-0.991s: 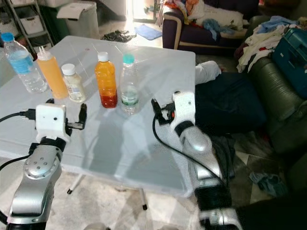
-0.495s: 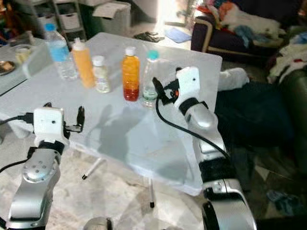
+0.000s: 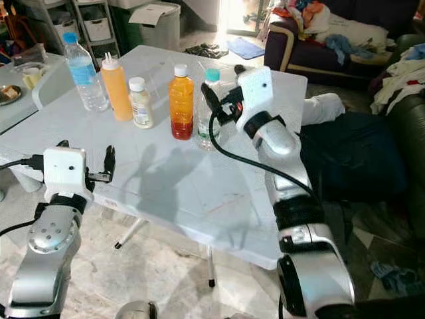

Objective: Restocking fridge

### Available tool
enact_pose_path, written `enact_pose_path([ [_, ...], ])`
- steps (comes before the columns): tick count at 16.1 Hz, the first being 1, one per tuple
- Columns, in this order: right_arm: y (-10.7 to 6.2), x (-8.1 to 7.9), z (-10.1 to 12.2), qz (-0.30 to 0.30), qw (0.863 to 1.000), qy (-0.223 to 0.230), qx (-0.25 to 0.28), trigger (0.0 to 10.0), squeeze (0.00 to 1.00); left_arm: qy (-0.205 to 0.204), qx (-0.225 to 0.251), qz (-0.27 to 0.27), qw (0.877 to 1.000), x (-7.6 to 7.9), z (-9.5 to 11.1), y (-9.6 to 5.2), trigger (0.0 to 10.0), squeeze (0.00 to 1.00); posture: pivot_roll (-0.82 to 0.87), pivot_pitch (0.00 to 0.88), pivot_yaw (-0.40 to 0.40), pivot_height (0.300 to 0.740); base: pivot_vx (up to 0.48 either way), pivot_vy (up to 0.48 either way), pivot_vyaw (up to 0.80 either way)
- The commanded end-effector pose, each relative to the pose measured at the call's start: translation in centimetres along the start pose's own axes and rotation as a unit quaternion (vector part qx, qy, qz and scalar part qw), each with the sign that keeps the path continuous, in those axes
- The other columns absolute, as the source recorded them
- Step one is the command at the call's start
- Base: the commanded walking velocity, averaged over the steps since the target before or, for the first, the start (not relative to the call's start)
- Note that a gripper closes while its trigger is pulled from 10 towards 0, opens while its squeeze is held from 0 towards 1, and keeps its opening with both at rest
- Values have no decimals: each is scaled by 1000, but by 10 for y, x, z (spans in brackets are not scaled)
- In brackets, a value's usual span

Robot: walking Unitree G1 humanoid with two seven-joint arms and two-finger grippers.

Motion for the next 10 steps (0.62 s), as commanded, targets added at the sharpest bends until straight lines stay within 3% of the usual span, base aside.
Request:
enact_pose_path([
  [1,6,1,4,5,1000,-1,7,10000,0,8,6,-4,1000,-1,5,-1,10000,0,89,0,-3,740,0,0,0],
  [10,25,-3,7,17,1000,-5,9,10000,0,25,-2,-15,1000,-8,8,-4,10000,0,123,0,30,740,0,0,0],
])
Point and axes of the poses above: a point about 5 cm out from each wrist's last joint towards the gripper, its own y axis pointing out of the wrist towards the gripper, its own z axis along the axis of the wrist's last joint, x = y × z, the point moved 1 cm from there along y, pointing out of the wrist towards the gripper, and after that the axes turned 6 degrees about -y, right-handed, at the moved point
